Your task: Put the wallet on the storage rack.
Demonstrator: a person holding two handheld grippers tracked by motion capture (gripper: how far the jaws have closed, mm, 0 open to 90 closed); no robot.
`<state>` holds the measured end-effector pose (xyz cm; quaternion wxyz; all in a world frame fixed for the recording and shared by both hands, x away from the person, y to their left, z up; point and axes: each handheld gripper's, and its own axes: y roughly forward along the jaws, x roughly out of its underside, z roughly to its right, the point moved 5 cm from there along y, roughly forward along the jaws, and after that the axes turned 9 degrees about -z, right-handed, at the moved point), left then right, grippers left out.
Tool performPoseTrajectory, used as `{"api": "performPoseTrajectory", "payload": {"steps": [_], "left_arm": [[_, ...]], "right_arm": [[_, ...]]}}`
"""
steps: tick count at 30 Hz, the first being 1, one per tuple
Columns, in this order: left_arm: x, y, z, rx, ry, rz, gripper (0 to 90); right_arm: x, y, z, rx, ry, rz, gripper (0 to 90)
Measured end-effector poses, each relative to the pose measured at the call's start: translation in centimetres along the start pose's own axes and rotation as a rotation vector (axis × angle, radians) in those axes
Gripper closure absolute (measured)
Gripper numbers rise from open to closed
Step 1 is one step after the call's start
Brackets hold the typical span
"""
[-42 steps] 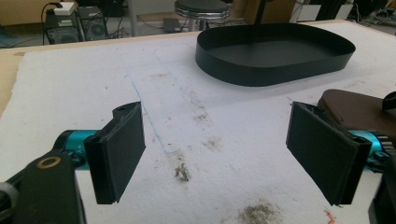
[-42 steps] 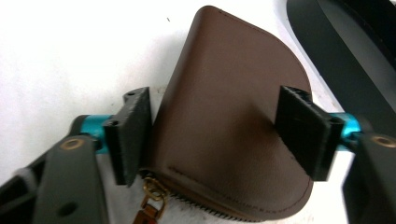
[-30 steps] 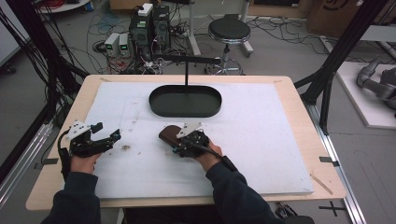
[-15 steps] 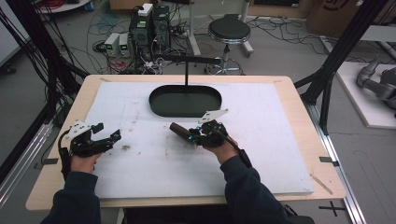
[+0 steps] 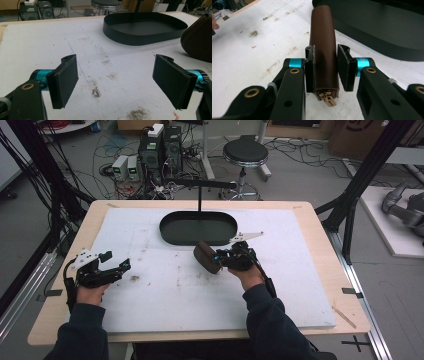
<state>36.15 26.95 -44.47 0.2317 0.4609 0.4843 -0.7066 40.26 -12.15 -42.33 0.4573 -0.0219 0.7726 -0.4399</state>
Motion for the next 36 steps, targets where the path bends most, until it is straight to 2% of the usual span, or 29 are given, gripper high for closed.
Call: {"api": "performPoseTrajectory", "payload": {"steps": [3,8,16,17,18,19,24,27,28,29,30,33,36], "left_arm": [[0.0,0.0,0.0,0.000,-0.001,0.000,20.4],[-0.1,-0.1,0.0,0.006,0.000,0.008,20.4],[-0.1,0.0,0.1,0.009,0.004,0.007,20.4],[-0.1,-0.1,0.1,0.008,0.005,0.007,20.4],[-0.1,-0.1,0.1,0.008,0.005,0.007,20.4],[-0.1,-0.1,0.0,0.008,0.003,0.008,20.4],[-0.1,0.0,0.2,0.017,0.006,0.007,20.4],[-0.1,0.0,0.1,0.014,0.004,0.008,20.4],[-0.1,0.0,0.1,0.015,0.004,0.008,20.4],[-0.1,0.0,0.1,0.014,0.004,0.009,20.4],[-0.1,0.0,0.1,0.013,0.005,0.009,20.4],[-0.1,0.0,0.1,0.014,0.008,0.011,20.4],[-0.1,0.0,0.2,0.016,0.008,0.014,20.4]], "right_arm": [[-0.1,0.1,0.0,0.010,-0.012,0.011,69.2],[-0.2,-0.1,0.2,0.010,-0.003,0.030,66.2],[-0.2,-0.1,0.1,0.005,-0.007,0.029,62.8],[-0.2,-0.1,0.2,0.012,-0.003,0.031,58.8],[-0.2,-0.1,0.2,0.012,-0.003,0.031,58.8],[-0.3,0.0,0.3,0.021,0.002,0.036,52.4],[-0.3,0.0,0.3,0.014,0.010,0.048,49.1],[-0.6,-0.1,0.0,0.025,-0.028,0.076,40.3],[-0.6,-0.1,0.0,0.025,-0.028,0.076,40.3],[-0.7,0.0,-0.3,0.026,-0.057,0.086,34.7],[-0.7,0.0,-0.3,0.026,-0.057,0.086,34.7],[-0.8,0.2,-0.9,0.060,-0.133,0.093,29.5],[-0.5,1.2,-1.6,0.103,-0.208,0.051,28.2]]}}
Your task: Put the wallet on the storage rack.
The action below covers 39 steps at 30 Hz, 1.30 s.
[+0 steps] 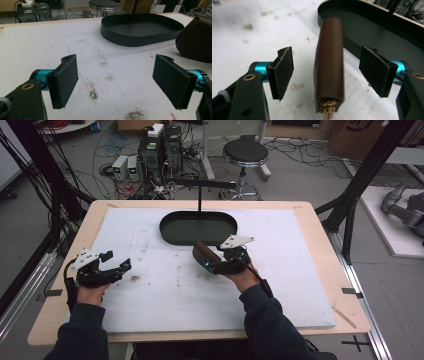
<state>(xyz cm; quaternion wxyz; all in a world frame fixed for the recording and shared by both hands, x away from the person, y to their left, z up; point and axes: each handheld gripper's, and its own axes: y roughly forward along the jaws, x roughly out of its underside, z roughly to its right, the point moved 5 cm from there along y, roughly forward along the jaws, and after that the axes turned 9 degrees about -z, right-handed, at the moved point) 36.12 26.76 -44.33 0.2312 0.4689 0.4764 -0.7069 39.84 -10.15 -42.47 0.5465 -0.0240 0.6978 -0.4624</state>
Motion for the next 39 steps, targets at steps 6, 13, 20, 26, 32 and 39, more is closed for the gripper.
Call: {"api": "performPoseTrajectory", "payload": {"steps": [6,13,20,26,32,39], "left_arm": [[-0.1,-0.1,0.1,0.010,0.006,0.020,20.4],[-0.1,0.0,0.3,0.013,0.022,0.019,20.4],[-0.2,0.0,0.5,0.016,0.033,0.025,20.4],[-0.2,0.0,0.4,0.017,0.032,0.030,20.4],[-0.3,-0.1,0.4,0.021,0.034,0.036,20.4],[-0.3,-0.1,0.3,0.023,0.034,0.041,20.4]], "right_arm": [[0.6,1.7,0.1,0.034,-0.043,-0.080,38.7],[0.4,1.1,0.7,-0.002,-0.038,-0.069,65.3],[-1.2,0.0,2.2,-0.019,0.002,-0.022,66.1],[-4.2,-0.2,4.3,0.001,0.012,0.015,66.0],[-6.4,1.9,6.5,0.036,0.044,0.017,66.0],[-7.8,5.2,7.9,0.061,0.083,0.006,65.9]]}}
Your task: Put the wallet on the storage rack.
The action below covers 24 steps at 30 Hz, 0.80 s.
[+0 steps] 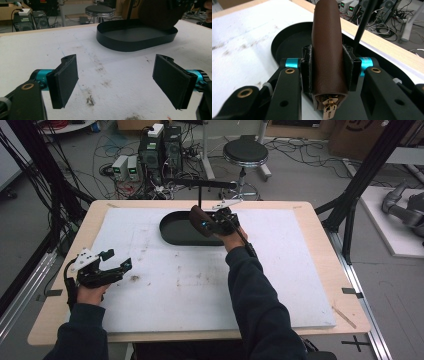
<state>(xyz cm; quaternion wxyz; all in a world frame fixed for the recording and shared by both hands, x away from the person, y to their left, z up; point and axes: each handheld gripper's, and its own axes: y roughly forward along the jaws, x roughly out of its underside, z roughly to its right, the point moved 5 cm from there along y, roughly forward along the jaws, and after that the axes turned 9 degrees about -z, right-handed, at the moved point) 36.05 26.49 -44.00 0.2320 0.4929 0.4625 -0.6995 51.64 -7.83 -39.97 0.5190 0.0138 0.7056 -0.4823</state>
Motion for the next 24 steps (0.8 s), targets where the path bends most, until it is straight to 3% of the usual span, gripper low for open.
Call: {"api": "performPoseTrajectory", "payload": {"steps": [5,9,12,15,18,20,22,24], "left_arm": [[0.0,0.0,0.1,0.004,0.005,-0.001,20.4],[0.0,0.0,0.1,0.003,0.006,0.001,20.4],[0.0,0.0,0.1,0.004,0.006,0.001,20.4],[0.0,0.0,0.1,0.005,0.004,0.001,20.4],[0.0,0.1,0.2,0.007,0.008,-0.002,20.4],[0.1,0.2,0.2,0.007,0.011,-0.005,20.4],[0.1,0.3,0.3,0.007,0.013,-0.009,20.4],[0.0,0.4,0.3,0.007,0.012,-0.009,20.4]], "right_arm": [[0.1,2.0,0.4,-0.017,0.063,-0.016,65.8],[0.9,3.3,1.1,-0.033,0.159,-0.031,65.6],[1.5,3.8,1.7,-0.043,0.193,-0.065,63.4],[1.6,3.4,2.3,-0.039,0.236,-0.054,55.5],[1.6,2.4,3.2,0.036,0.218,-0.057,40.6],[1.6,1.4,3.7,0.095,0.182,-0.074,37.5],[1.7,0.2,4.1,0.112,0.155,-0.059,37.4],[1.9,-1.0,4.3,0.098,0.150,-0.033,37.2]]}}
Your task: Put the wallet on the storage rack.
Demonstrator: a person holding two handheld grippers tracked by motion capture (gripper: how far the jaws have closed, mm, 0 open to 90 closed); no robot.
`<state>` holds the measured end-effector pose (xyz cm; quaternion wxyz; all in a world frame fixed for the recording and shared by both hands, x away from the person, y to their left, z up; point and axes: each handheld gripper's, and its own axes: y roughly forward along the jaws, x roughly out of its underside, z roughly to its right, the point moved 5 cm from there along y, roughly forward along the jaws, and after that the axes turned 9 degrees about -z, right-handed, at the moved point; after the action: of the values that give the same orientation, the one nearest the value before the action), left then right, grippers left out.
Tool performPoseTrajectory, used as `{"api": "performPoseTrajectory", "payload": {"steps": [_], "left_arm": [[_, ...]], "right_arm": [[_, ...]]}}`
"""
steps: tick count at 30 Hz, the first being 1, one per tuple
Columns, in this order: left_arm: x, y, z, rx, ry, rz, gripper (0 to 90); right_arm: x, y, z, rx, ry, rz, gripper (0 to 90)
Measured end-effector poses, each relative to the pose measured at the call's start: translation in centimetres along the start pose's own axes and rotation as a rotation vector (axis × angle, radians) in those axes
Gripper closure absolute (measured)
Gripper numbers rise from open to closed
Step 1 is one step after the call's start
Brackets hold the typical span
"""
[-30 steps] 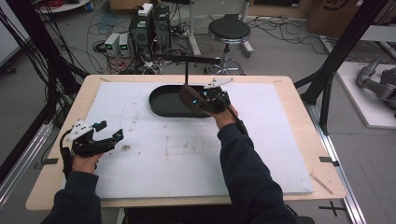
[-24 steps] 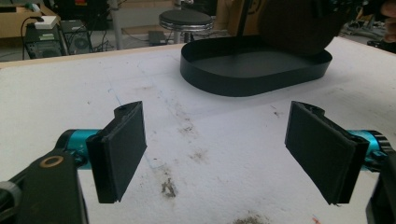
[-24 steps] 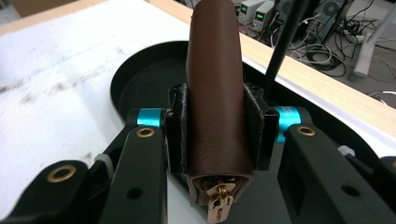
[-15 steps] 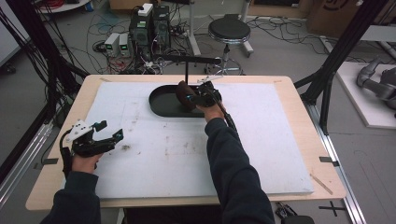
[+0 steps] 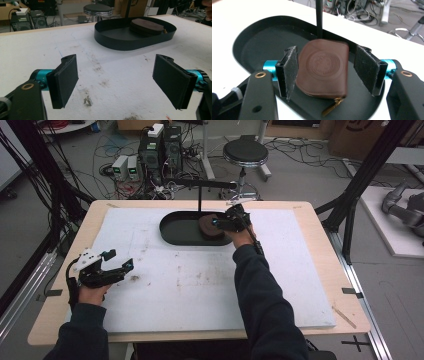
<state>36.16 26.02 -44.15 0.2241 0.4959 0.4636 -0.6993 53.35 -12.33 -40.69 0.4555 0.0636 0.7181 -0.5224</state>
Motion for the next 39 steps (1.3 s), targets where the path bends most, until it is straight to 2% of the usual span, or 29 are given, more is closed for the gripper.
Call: {"api": "performPoseTrajectory", "payload": {"steps": [4,7,9,11,12,13,15,19,24,30,33,39], "left_arm": [[-0.1,0.2,0.1,0.003,-0.004,-0.002,20.4],[-0.2,0.3,0.2,0.004,-0.008,-0.001,20.4],[-0.2,0.4,0.3,0.006,-0.011,0.002,20.4],[-0.3,0.5,0.5,0.004,-0.012,0.004,20.4],[-0.4,0.5,0.5,0.006,-0.012,0.007,20.4],[-0.5,0.5,0.6,0.008,-0.014,0.013,20.4],[-0.6,0.5,0.7,0.011,-0.023,0.025,20.4],[-0.7,0.4,0.9,0.010,-0.022,0.032,20.4],[-0.8,0.4,1.1,0.011,-0.016,0.033,20.4],[-0.9,0.5,1.3,0.008,-0.007,0.034,20.4],[-0.9,0.5,1.4,0.006,0.000,0.031,20.4],[-0.9,0.5,1.4,0.003,0.006,0.028,20.4]], "right_arm": [[1.0,-2.3,0.8,-0.042,-0.027,-0.023,33.7],[2.1,-4.3,1.2,-0.031,-0.090,0.012,29.5],[3.2,-5.5,1.6,-0.038,-0.103,0.011,27.1],[4.5,-6.6,2.0,-0.023,-0.111,0.026,26.3],[5.1,-7.1,2.3,-0.018,-0.111,0.007,25.4],[5.8,-7.6,2.6,0.006,-0.121,-0.003,25.4],[7.2,-8.6,2.9,0.033,-0.142,0.017,25.4],[9.9,-10.4,3.3,0.059,-0.115,0.040,20.9],[12.4,-12.4,3.4,0.095,-0.097,0.077,20.7],[14.9,-13.4,3.5,0.137,-0.104,0.085,20.7],[15.7,-13.4,3.8,0.133,-0.088,0.072,20.7],[16.0,-14.0,4.1,0.135,-0.063,0.095,20.7]]}}
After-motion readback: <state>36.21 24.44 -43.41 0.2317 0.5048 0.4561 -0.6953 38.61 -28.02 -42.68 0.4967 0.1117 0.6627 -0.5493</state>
